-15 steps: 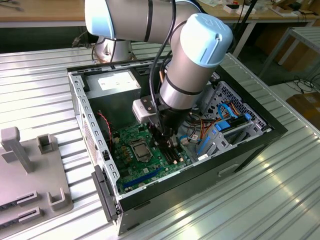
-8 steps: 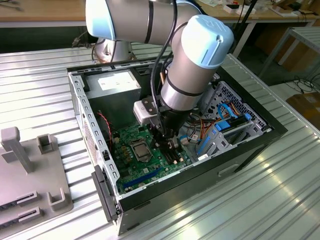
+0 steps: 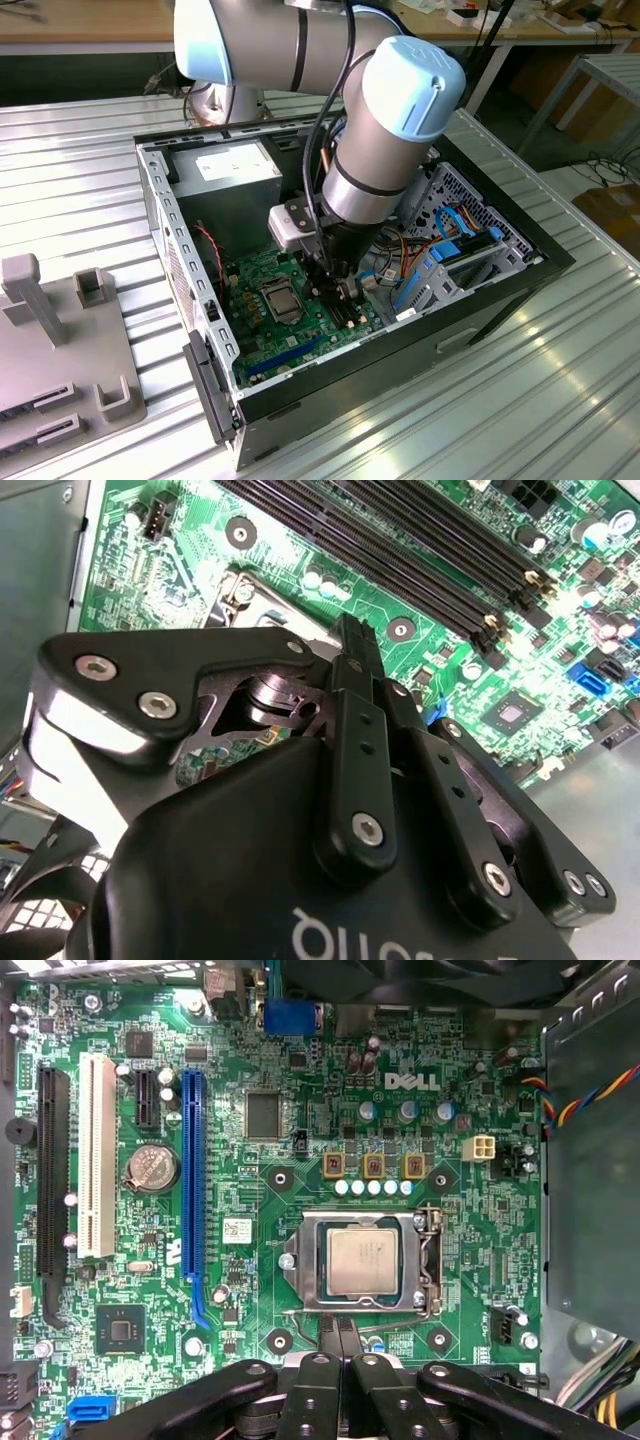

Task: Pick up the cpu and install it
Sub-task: 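Install the first cpu locking lever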

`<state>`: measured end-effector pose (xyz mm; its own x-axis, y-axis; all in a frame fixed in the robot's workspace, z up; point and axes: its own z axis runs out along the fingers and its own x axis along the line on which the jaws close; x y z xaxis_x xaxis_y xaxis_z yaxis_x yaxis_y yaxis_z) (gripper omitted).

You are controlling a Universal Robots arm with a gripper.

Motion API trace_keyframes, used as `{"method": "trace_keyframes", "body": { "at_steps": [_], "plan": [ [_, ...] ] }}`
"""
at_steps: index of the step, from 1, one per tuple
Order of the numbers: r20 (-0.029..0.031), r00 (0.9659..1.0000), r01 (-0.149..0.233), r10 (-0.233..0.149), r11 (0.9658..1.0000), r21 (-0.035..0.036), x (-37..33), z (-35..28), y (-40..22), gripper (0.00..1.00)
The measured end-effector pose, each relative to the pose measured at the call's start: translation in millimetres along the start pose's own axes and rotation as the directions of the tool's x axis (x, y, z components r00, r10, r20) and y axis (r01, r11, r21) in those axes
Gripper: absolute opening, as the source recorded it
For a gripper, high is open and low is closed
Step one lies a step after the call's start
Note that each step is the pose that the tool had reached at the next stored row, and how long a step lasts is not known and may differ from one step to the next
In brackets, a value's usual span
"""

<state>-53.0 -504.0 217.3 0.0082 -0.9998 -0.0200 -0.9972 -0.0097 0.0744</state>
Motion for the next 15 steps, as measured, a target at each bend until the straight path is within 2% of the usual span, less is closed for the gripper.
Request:
{"method": "trace_keyframes", "body": {
  "at_steps": [6,15],
  "plan": [
    [-0.0050,1.0000,0.000,0.000,1.0000,-0.0001,0.2,8.3,-0.7,0.11],
    [-0.0140,0.9999,0.000,0.000,1.0000,-0.0001,0.3,13.0,-2.2,0.11]
  ]
}}
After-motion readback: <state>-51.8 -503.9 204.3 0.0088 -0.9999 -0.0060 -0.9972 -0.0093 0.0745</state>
